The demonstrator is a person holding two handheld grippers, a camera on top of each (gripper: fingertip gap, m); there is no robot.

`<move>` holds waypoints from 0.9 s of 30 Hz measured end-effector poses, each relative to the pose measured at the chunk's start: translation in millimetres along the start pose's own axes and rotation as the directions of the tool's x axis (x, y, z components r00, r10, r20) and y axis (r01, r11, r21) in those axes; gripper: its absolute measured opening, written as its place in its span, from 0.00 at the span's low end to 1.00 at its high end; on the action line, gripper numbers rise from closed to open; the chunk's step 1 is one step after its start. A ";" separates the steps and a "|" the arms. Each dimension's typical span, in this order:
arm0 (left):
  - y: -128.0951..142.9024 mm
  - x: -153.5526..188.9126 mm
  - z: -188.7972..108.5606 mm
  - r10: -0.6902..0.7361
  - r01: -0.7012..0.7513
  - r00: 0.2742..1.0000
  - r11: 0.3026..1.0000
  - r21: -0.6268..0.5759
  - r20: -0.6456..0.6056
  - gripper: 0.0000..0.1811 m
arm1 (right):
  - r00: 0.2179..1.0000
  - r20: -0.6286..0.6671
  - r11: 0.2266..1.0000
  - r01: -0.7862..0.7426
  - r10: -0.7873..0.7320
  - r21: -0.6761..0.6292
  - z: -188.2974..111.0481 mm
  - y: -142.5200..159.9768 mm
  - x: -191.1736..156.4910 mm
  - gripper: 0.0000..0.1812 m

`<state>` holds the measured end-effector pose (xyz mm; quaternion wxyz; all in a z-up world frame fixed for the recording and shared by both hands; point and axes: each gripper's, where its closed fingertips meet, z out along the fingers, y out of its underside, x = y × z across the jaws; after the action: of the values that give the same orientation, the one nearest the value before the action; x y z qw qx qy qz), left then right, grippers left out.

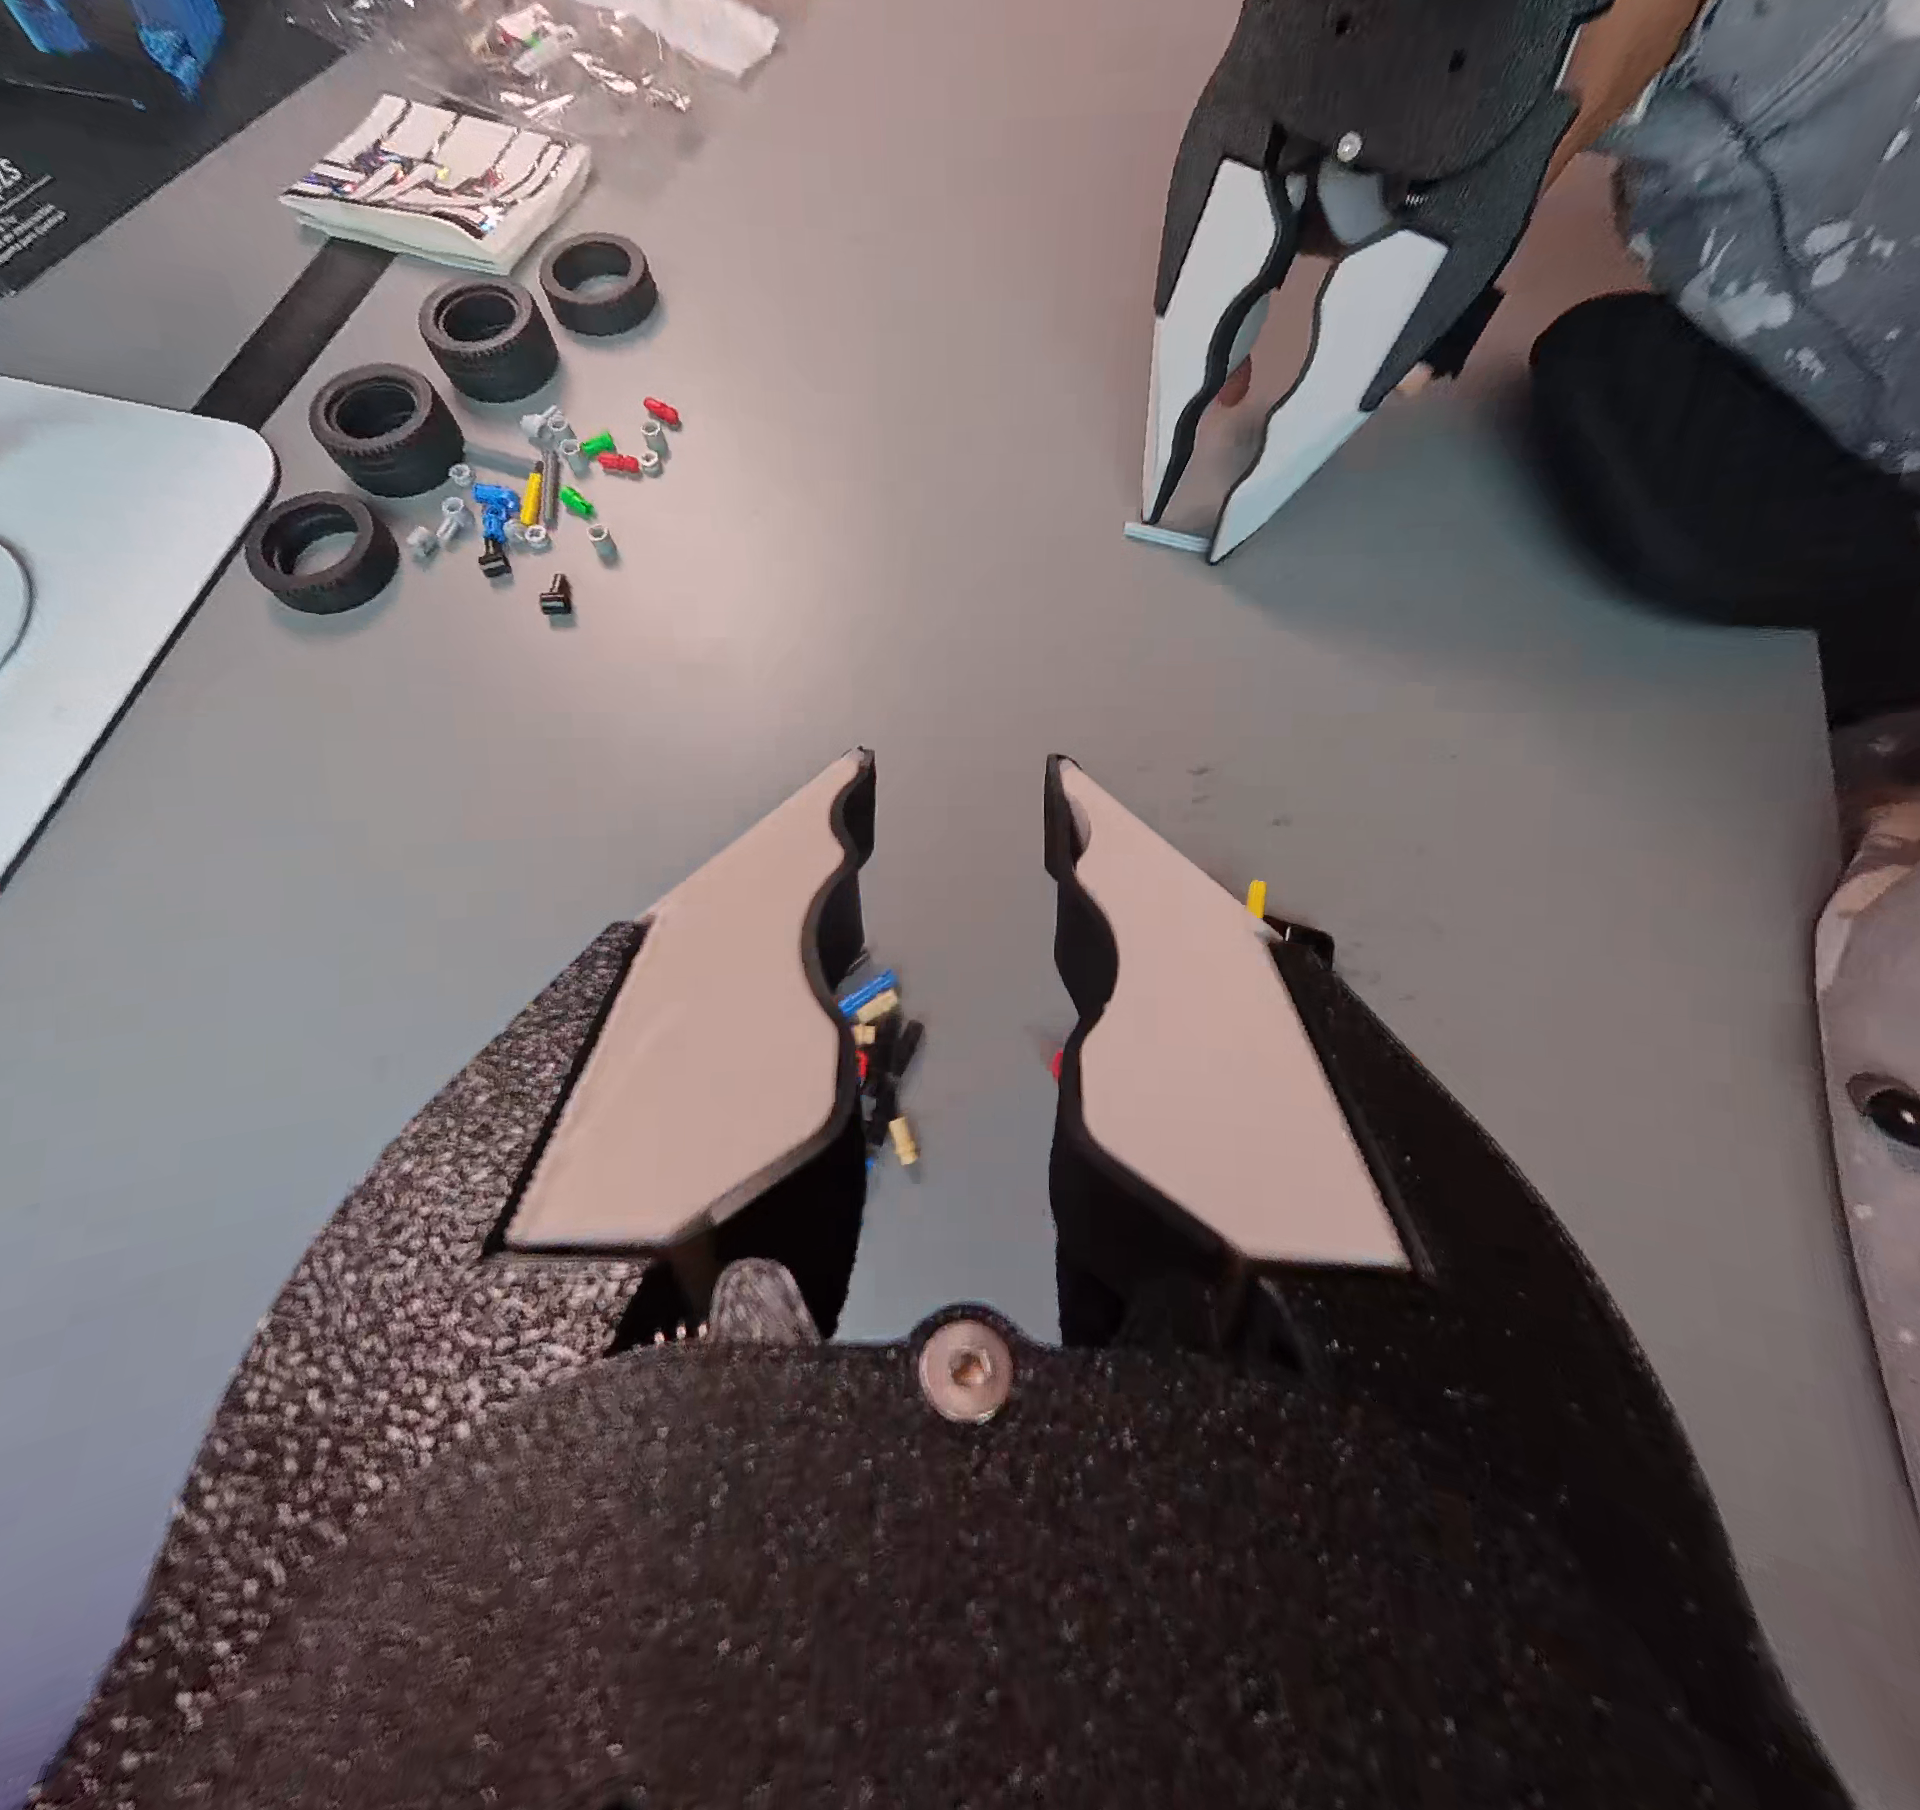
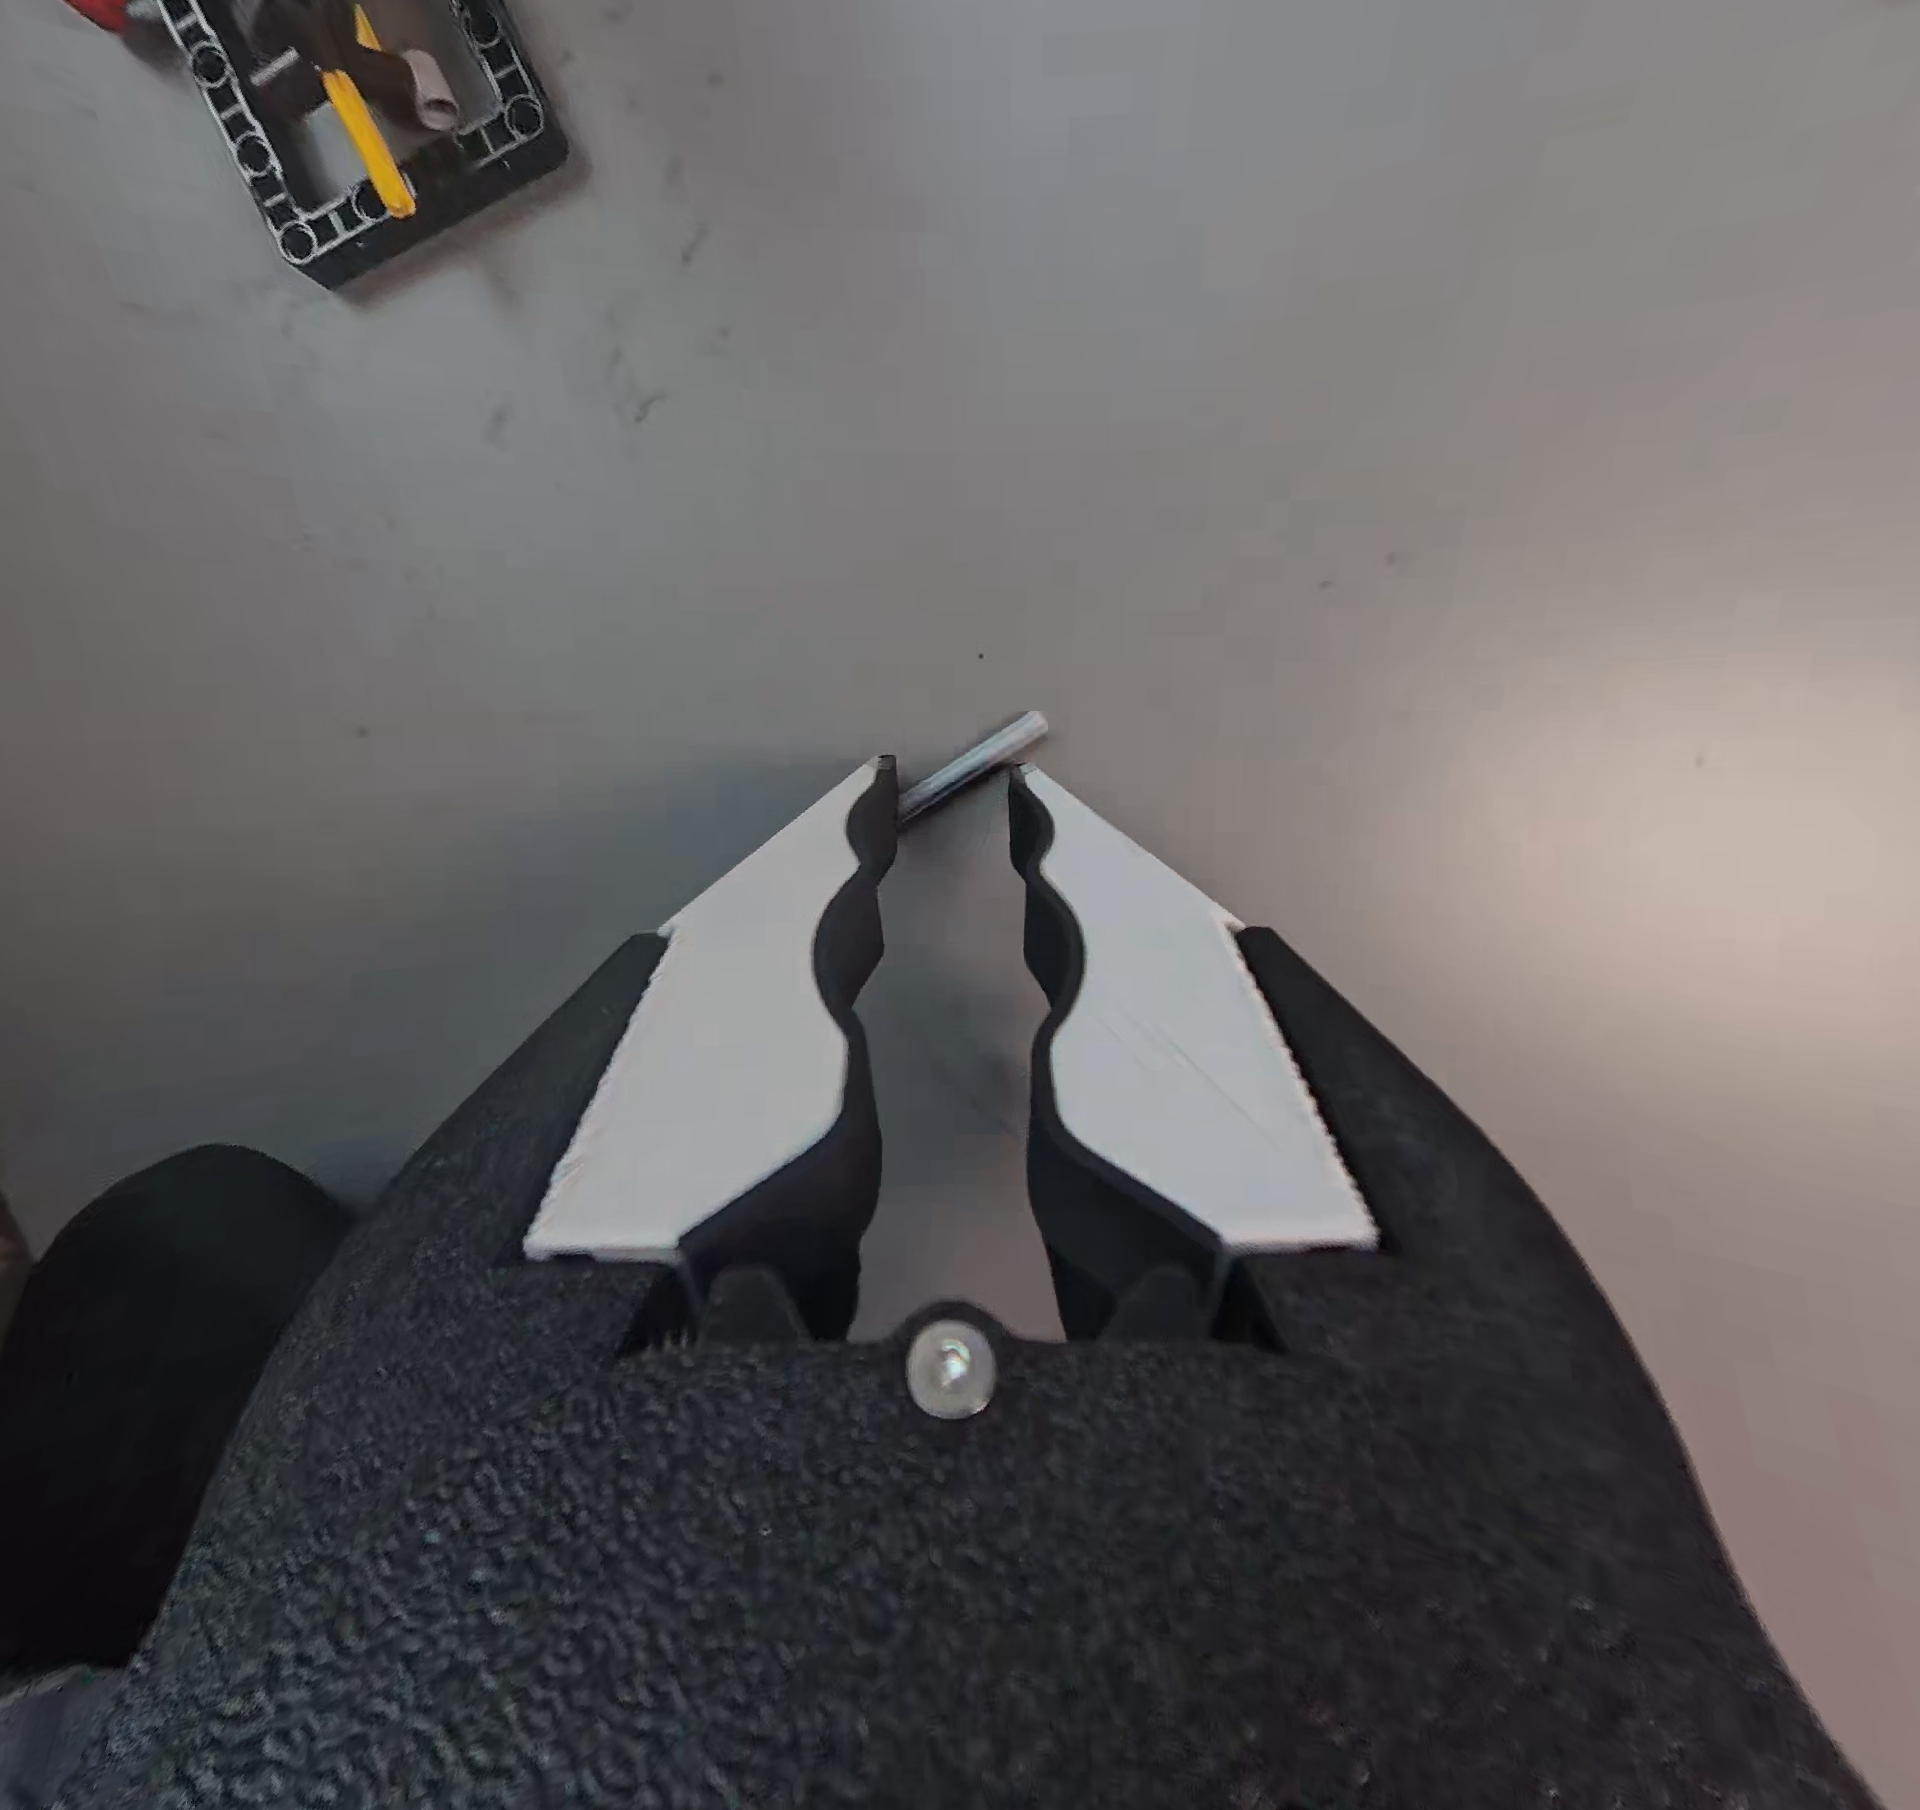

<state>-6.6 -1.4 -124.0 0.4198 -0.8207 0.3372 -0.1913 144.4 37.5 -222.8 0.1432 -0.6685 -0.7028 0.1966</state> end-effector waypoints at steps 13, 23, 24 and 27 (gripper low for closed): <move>28.1 43.6 30.8 -0.046 0.055 0.990 0.996 0.063 -0.131 0.18 | 0.911 -0.114 0.819 0.406 -0.395 0.404 -1.6 -95.3 -43.2 0.02; 35.1 58.3 22.5 0.007 0.010 0.981 0.996 0.084 -0.196 0.05 | 0.854 -0.151 0.725 0.505 -0.498 0.468 5.9 -124.6 -77.4 0.02; 35.0 59.0 22.4 0.005 0.013 0.979 0.996 0.087 -0.202 0.05 | 0.855 -0.149 0.725 0.503 -0.496 0.470 6.4 -124.7 -77.7 0.02; 34.5 60.5 22.9 0.000 0.021 0.976 0.995 0.095 -0.217 0.06 | 0.859 -0.138 0.732 0.496 -0.494 0.467 9.1 -122.6 -78.0 0.02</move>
<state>35.9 -46.2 -163.6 0.4190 -0.7754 0.3667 -0.2979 36.9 -44.5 -168.7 0.3553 -0.3997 -0.7821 0.3200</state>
